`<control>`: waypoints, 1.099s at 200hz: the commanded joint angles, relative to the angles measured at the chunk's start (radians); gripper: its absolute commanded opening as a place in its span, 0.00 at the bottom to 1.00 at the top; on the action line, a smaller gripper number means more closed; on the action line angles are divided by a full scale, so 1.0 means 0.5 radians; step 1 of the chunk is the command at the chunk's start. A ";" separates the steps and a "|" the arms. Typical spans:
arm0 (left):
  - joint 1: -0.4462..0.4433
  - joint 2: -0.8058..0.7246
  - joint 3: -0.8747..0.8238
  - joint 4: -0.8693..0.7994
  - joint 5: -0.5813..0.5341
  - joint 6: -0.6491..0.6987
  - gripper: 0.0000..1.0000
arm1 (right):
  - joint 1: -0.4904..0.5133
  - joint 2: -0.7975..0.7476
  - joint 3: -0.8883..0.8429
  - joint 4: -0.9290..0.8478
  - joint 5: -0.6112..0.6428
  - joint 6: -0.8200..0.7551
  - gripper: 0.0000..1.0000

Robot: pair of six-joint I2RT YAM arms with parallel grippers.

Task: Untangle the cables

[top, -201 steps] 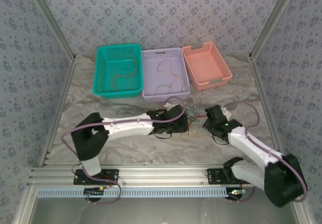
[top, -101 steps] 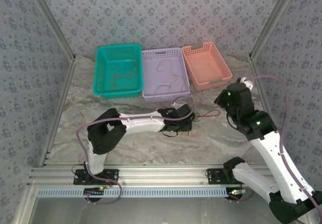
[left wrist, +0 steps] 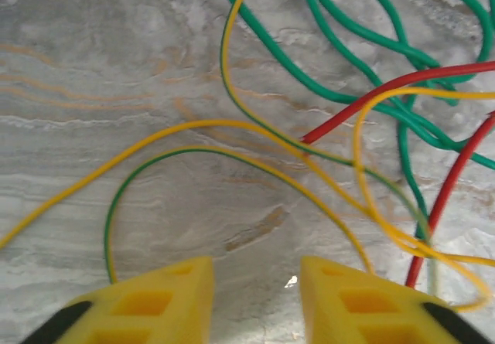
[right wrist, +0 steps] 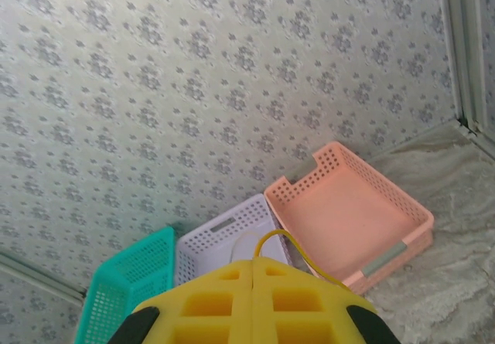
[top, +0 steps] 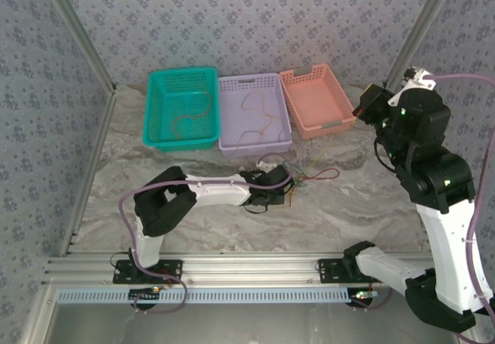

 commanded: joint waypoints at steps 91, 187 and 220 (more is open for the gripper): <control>0.150 -0.640 -0.698 -0.235 -0.599 -0.267 0.00 | -0.107 0.203 0.424 -0.115 -0.131 -0.161 0.00; 1.041 -1.994 -1.096 -0.699 -0.415 0.067 0.00 | -0.322 0.315 0.359 0.016 -0.371 -0.071 0.00; 1.039 -1.977 -1.085 -0.347 0.118 0.248 0.00 | -0.309 0.350 0.357 0.028 -0.506 -0.040 0.00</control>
